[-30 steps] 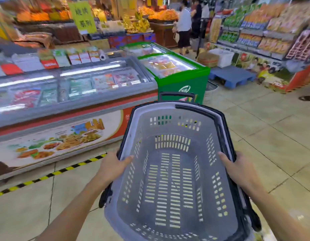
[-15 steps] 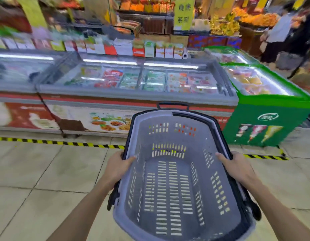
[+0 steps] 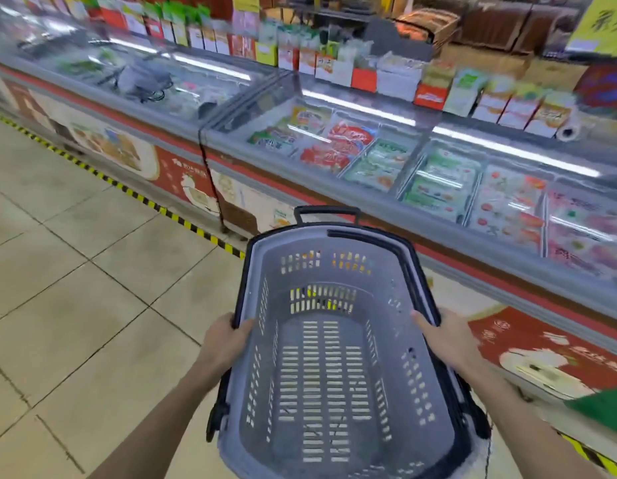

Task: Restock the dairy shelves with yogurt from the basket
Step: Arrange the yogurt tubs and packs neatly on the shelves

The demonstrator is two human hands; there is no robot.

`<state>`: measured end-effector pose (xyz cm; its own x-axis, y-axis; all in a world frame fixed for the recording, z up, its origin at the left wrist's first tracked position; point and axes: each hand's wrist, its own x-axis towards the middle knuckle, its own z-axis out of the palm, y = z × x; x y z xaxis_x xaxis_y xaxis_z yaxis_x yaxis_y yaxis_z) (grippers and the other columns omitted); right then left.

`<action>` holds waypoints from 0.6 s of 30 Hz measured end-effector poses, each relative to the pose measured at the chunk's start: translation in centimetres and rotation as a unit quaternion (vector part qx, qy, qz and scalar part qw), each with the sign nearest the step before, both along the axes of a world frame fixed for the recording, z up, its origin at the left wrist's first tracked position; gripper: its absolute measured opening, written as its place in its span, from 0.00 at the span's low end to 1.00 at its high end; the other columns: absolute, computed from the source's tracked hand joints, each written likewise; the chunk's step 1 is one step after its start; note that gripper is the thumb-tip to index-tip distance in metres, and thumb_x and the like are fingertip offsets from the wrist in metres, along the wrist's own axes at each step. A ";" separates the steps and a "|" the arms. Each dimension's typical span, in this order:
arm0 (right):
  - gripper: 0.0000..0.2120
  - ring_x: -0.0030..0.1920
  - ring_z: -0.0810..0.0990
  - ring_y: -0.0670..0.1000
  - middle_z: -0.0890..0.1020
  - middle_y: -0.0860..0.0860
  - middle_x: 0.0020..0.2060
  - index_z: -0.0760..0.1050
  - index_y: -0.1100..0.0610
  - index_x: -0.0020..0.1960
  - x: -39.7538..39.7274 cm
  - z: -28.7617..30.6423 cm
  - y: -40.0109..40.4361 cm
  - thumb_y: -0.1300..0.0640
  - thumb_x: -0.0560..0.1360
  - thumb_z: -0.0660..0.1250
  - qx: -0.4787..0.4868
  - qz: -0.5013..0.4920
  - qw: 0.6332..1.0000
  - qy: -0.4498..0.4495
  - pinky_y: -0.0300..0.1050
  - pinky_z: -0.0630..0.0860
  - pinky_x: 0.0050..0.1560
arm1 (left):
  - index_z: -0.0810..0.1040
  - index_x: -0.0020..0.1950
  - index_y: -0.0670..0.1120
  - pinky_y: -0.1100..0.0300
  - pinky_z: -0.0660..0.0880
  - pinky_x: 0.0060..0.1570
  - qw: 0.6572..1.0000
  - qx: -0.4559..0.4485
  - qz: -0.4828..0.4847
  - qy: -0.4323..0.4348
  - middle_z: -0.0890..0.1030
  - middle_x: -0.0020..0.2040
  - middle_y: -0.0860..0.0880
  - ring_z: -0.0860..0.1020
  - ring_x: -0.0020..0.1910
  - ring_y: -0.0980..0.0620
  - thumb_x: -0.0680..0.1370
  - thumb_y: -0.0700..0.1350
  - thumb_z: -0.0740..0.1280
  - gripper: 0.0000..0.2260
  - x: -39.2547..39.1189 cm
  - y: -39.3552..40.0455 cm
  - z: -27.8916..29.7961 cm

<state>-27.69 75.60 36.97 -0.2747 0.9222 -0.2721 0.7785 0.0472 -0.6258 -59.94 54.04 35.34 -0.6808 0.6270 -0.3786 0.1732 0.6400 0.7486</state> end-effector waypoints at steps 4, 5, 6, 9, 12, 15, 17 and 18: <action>0.13 0.35 0.75 0.41 0.76 0.41 0.35 0.75 0.52 0.57 -6.8 -2.3 6.7 0.44 0.80 0.65 -0.015 0.075 0.997 -0.007 0.33 0.64 0.29 | 0.75 0.45 0.42 0.51 0.75 0.37 0.997 -0.002 0.083 -0.001 0.80 0.38 0.44 0.79 0.36 0.44 0.81 0.56 0.63 0.17 -2.9 2.8 -3.8; 0.15 0.35 0.74 0.41 0.75 0.42 0.35 0.75 0.54 0.57 -8.6 -3.4 8.4 0.43 0.80 0.65 -0.026 0.088 0.996 -0.013 0.34 0.64 0.30 | 0.76 0.45 0.43 0.50 0.77 0.38 0.995 -0.003 0.101 -0.003 0.81 0.39 0.44 0.80 0.37 0.44 0.81 0.57 0.62 0.18 -3.6 3.6 -5.2; 0.18 0.35 0.75 0.42 0.75 0.43 0.35 0.76 0.55 0.57 -10.4 -4.6 10.2 0.41 0.79 0.65 -0.031 0.100 0.994 -0.023 0.35 0.65 0.31 | 0.77 0.45 0.43 0.48 0.78 0.39 0.993 -0.005 0.118 -0.005 0.81 0.39 0.44 0.80 0.37 0.44 0.81 0.58 0.62 0.18 -4.5 4.4 -6.5; 0.24 0.41 0.79 0.49 0.81 0.49 0.42 0.74 0.58 0.63 -16.1 -8.2 15.1 0.39 0.79 0.64 -0.049 0.131 0.988 -0.061 0.44 0.73 0.37 | 0.75 0.43 0.42 0.50 0.76 0.38 0.987 -0.021 0.158 -0.016 0.80 0.37 0.45 0.78 0.35 0.44 0.81 0.60 0.60 0.21 -7.5 7.6 -10.8; 0.27 0.56 0.79 0.65 0.80 0.66 0.60 0.70 0.62 0.70 -22.1 -11.0 19.5 0.42 0.81 0.62 -0.060 0.160 0.981 -0.093 0.57 0.76 0.53 | 0.72 0.40 0.41 0.51 0.74 0.37 0.983 -0.033 0.181 -0.010 0.78 0.36 0.44 0.76 0.35 0.45 0.81 0.60 0.59 0.23 -10.9 11.3 -14.6; 0.32 0.64 0.75 0.68 0.73 0.70 0.66 0.60 0.64 0.77 -27.5 -14.0 23.3 0.43 0.82 0.60 -0.085 0.161 0.975 -0.129 0.61 0.72 0.62 | 0.73 0.42 0.42 0.50 0.75 0.38 0.976 -0.041 0.211 -0.020 0.78 0.38 0.45 0.77 0.36 0.45 0.81 0.60 0.58 0.22 -13.4 14.4 -18.3; 0.40 0.63 0.76 0.64 0.75 0.66 0.66 0.59 0.64 0.78 -30.8 -17.1 25.9 0.36 0.79 0.60 -0.095 0.177 0.970 -0.135 0.57 0.74 0.60 | 0.74 0.46 0.43 0.48 0.77 0.40 0.971 -0.051 0.233 -0.028 0.79 0.40 0.46 0.78 0.38 0.46 0.82 0.60 0.57 0.21 -14.8 16.3 -21.1; 0.46 0.63 0.77 0.63 0.76 0.63 0.66 0.58 0.63 0.78 -32.2 -18.7 27.2 0.30 0.74 0.58 -0.094 0.185 0.968 -0.138 0.56 0.76 0.61 | 0.74 0.46 0.43 0.48 0.77 0.39 0.968 -0.051 0.245 -0.033 0.79 0.40 0.46 0.78 0.38 0.46 0.82 0.60 0.57 0.20 -15.3 17.3 -22.4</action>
